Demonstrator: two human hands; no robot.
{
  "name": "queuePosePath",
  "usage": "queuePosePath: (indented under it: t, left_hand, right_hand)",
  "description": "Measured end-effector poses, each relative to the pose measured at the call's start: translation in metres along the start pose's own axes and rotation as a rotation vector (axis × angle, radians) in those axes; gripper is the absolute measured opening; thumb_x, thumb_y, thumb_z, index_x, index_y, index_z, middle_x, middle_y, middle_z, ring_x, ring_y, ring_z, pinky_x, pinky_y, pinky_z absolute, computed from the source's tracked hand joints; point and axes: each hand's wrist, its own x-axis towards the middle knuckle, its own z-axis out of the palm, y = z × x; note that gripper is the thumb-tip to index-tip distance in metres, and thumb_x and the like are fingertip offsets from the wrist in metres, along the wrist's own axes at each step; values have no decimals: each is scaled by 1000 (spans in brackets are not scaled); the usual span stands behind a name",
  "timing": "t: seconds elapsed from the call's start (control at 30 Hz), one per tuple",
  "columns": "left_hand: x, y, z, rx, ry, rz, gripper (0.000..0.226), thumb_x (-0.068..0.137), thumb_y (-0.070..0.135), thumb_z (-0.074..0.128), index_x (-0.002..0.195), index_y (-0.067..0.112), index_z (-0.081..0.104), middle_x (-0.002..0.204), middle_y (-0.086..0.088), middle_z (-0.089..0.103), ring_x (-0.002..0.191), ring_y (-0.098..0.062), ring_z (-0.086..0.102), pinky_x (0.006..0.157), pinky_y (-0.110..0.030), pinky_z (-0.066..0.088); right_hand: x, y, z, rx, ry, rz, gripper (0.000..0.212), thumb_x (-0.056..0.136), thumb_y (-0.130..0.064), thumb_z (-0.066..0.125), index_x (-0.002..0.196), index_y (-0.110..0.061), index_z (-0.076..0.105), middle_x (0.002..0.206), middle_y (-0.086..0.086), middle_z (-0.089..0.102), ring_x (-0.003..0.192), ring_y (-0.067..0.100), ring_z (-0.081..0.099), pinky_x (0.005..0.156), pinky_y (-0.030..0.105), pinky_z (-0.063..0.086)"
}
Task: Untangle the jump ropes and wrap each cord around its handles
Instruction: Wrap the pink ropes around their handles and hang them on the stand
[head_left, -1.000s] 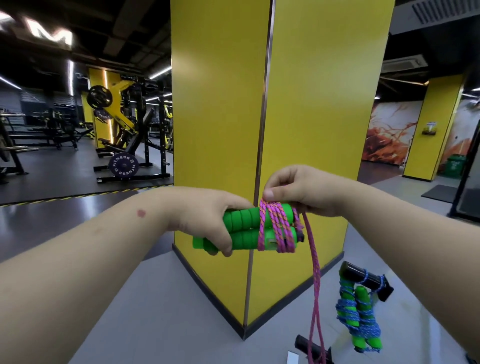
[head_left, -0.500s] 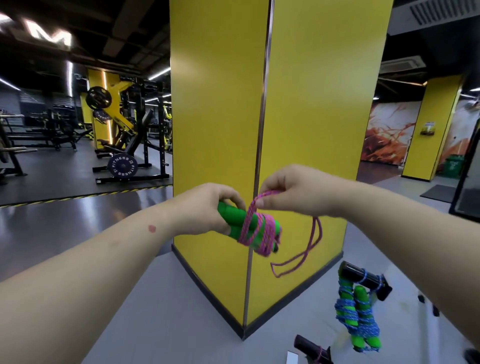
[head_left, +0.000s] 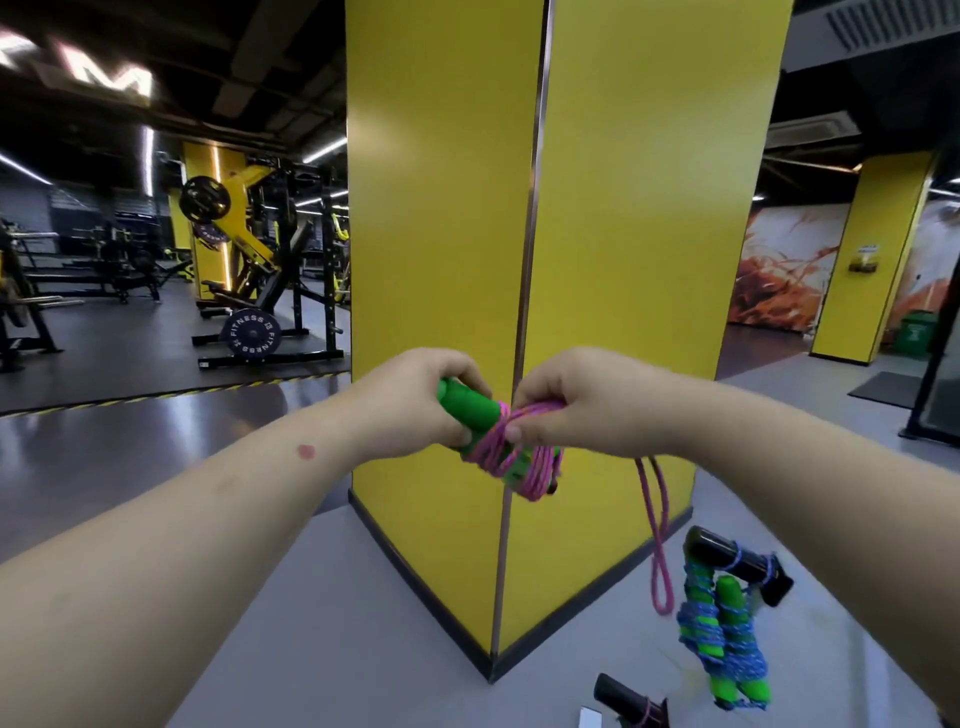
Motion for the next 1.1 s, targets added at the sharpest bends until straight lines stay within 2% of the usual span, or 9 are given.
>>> queuePosePath:
  t: [0.1, 0.2, 0.27, 0.33, 0.53, 0.7, 0.77, 0.93, 1.1]
  left_hand:
    - [-10, 8, -2, -75, -252, 20, 39, 72, 3, 86, 93, 33, 71, 94, 5, 72, 85, -15, 69, 69, -31, 59]
    - [-17, 13, -10, -960, -415, -20, 41, 72, -15, 74, 97, 17, 70, 97, -10, 72, 90, -26, 73, 78, -38, 64]
    - [-14, 18, -11, -1251, -372, 0, 39, 72, -9, 69, 103, 14, 62, 97, -13, 71, 87, -28, 73, 74, -40, 63]
    - [-6, 23, -6, -1338, -213, -36, 36, 80, -8, 70, 105, 11, 53, 99, -17, 69, 84, -29, 73, 71, -40, 61]
    - [8, 8, 20, -601, 322, -177, 32, 92, 2, 70, 108, 13, 44, 107, -16, 59, 81, -24, 62, 68, -43, 58]
    - [-1, 11, 31, -67, 131, 2, 38, 85, 3, 64, 105, 34, 53, 90, 1, 61, 67, -16, 57, 46, -27, 43]
    - [-4, 10, 31, -152, -58, 22, 47, 85, -4, 60, 105, 39, 60, 93, -1, 66, 71, -17, 61, 52, -28, 49]
    - [-8, 12, 23, -1167, -383, -26, 38, 88, -11, 59, 118, 13, 61, 104, -13, 65, 94, -25, 68, 79, -37, 61]
    - [-10, 25, 18, -1540, -358, -67, 37, 88, -1, 64, 124, 5, 54, 105, -19, 69, 86, -26, 73, 71, -34, 64]
  right_hand:
    - [8, 18, -24, 116, 145, 31, 22, 83, -51, 75, 87, -30, 76, 63, -6, 62, 52, 2, 48, 49, 19, 40]
    - [8, 37, -10, 568, 179, 192, 17, 94, -32, 67, 87, -18, 72, 50, -8, 54, 46, 8, 46, 48, 24, 45]
    - [8, 44, 16, 828, 163, 271, 24, 102, -16, 53, 80, -10, 60, 48, -10, 54, 54, 9, 47, 58, 32, 51]
    - [8, 39, 41, 789, 41, 263, 38, 105, -38, 47, 86, -9, 64, 55, -9, 42, 51, 10, 35, 46, 29, 33]
    - [1, -3, 44, 156, -91, 164, 35, 103, -46, 45, 98, -23, 71, 72, -2, 54, 59, 12, 47, 52, 28, 38]
    - [2, -6, -1, -117, 64, 13, 22, 93, -43, 66, 87, -23, 71, 70, -4, 63, 61, 10, 54, 57, 31, 45]
    - [4, 6, -15, -1, 153, 33, 20, 87, -46, 74, 86, -26, 74, 65, -7, 63, 53, 4, 49, 49, 21, 40]
    - [4, 38, -6, 647, 151, 224, 23, 94, -40, 66, 91, -19, 75, 54, -4, 43, 45, 11, 39, 45, 26, 34]
    - [0, 37, 26, 1388, 209, 335, 19, 103, -13, 51, 89, -8, 63, 74, 3, 60, 55, 10, 56, 52, 22, 52]
